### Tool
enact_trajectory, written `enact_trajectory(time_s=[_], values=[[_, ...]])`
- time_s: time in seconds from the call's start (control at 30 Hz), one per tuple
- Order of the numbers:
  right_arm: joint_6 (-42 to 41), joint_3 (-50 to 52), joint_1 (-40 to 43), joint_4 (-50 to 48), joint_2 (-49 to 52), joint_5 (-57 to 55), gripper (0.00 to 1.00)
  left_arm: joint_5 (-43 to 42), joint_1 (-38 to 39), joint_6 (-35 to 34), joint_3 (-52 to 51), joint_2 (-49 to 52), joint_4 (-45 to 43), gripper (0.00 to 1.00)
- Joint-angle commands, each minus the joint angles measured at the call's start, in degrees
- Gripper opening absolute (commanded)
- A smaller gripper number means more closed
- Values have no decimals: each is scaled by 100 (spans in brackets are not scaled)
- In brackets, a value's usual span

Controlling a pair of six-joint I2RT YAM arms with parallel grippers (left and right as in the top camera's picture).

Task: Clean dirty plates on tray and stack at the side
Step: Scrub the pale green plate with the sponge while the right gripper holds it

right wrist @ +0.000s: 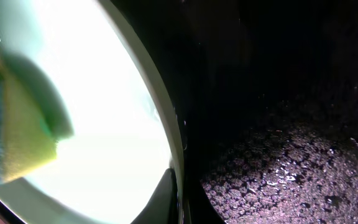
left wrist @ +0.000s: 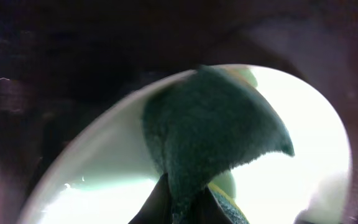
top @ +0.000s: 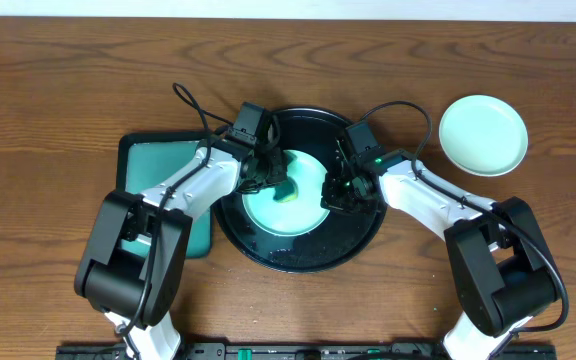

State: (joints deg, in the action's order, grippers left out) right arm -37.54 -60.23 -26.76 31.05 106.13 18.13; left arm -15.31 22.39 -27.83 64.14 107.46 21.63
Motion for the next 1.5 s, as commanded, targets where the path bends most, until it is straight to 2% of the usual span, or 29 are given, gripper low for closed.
enact_trajectory(time_s=[0.0,0.17,0.37,0.43,0.47,0.67,0.77,0.9,1.03,1.27,1.47], values=[[55,96,-107,175,195,-61,1,2090,-396,210,-72,254,487,7],[55,96,-107,240,195,-181,1,2568,-396,-13,-72,254,1355,7],[52,96,-107,251,195,-179,1,2323,-376,-13,-74,254,1989,7],[52,96,-107,258,195,-179,1,1648,-339,420,-74,254,2092,7],[52,96,-107,256,195,-179,1,1014,-278,765,-74,254,2157,7],[52,96,-107,256,195,-179,1,-1008,199,1545,-74,254,2280,7],[52,96,-107,258,195,-179,1,-1325,555,1534,-74,254,2168,7],[52,96,-109,262,195,-175,1,-1342,981,1506,-74,254,1814,7],[52,96,-109,269,195,-133,1,-1342,1268,1169,-74,269,1349,7],[52,96,-107,323,195,-133,1,-1346,1248,660,-74,304,332,7],[52,96,-107,415,195,-136,1,0,927,240,-74,304,-22,7]])
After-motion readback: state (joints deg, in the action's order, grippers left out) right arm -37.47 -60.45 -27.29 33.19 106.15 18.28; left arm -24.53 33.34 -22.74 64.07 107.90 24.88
